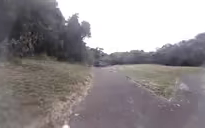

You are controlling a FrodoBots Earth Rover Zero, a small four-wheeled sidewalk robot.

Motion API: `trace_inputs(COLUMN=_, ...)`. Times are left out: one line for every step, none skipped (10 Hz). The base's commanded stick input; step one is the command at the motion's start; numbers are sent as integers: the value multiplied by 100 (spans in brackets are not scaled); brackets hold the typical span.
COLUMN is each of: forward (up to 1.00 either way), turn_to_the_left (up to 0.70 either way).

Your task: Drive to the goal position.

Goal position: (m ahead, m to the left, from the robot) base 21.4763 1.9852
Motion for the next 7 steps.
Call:
trace_inputs(forward=45, turn_to_the_left=-22)
trace_inputs(forward=45, turn_to_the_left=-12)
trace_inputs(forward=45, turn_to_the_left=0)
trace_inputs(forward=45, turn_to_the_left=0)
trace_inputs(forward=45, turn_to_the_left=0)
trace_inputs(forward=45, turn_to_the_left=0)
trace_inputs(forward=45, turn_to_the_left=0)
